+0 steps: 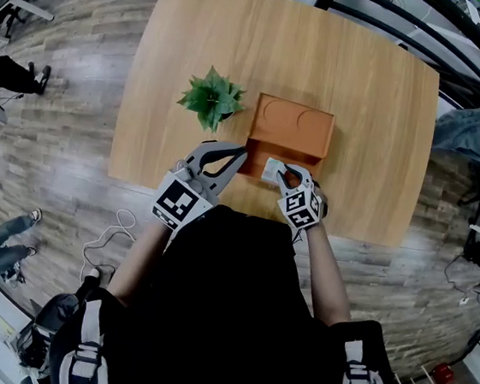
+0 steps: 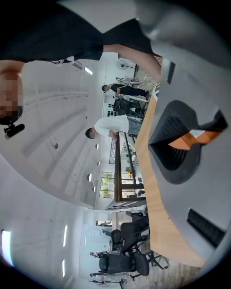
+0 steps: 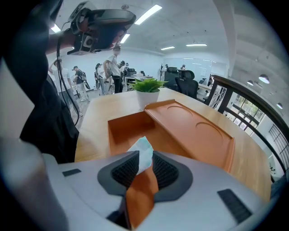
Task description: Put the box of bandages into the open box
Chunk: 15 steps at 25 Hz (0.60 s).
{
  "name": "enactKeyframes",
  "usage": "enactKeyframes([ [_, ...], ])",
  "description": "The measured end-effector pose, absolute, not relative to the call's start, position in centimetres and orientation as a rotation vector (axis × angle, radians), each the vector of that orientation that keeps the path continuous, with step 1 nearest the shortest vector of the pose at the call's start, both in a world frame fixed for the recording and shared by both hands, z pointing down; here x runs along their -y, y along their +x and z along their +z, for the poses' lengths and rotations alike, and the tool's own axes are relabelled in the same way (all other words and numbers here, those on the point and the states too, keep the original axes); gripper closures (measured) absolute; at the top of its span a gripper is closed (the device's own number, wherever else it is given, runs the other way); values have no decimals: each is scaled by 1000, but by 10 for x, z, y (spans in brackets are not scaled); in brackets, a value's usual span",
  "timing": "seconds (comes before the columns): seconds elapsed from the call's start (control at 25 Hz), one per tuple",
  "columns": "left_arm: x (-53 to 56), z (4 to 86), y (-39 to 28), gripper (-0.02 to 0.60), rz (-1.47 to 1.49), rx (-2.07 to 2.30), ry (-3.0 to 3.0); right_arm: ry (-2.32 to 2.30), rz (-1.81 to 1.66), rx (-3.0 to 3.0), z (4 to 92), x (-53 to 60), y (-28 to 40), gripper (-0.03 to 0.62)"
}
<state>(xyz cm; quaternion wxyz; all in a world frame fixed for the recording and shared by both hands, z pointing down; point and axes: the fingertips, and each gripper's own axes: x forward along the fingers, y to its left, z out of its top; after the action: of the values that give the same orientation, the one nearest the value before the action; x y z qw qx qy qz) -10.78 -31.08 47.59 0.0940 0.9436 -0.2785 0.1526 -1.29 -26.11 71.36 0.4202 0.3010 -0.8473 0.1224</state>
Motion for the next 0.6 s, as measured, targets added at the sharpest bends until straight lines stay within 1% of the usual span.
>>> enactKeyframes([
  [0.04,311,477,-109,561,454,826,2797,754,309,2117,715,262,-14,486],
  [0.36,314,477,-115,561,435,826,2797,777,338,2085,719,264,-14,468],
  [0.6,312,478,-117,561,435,819,2796,798,348,2078,720,267,-15,427],
])
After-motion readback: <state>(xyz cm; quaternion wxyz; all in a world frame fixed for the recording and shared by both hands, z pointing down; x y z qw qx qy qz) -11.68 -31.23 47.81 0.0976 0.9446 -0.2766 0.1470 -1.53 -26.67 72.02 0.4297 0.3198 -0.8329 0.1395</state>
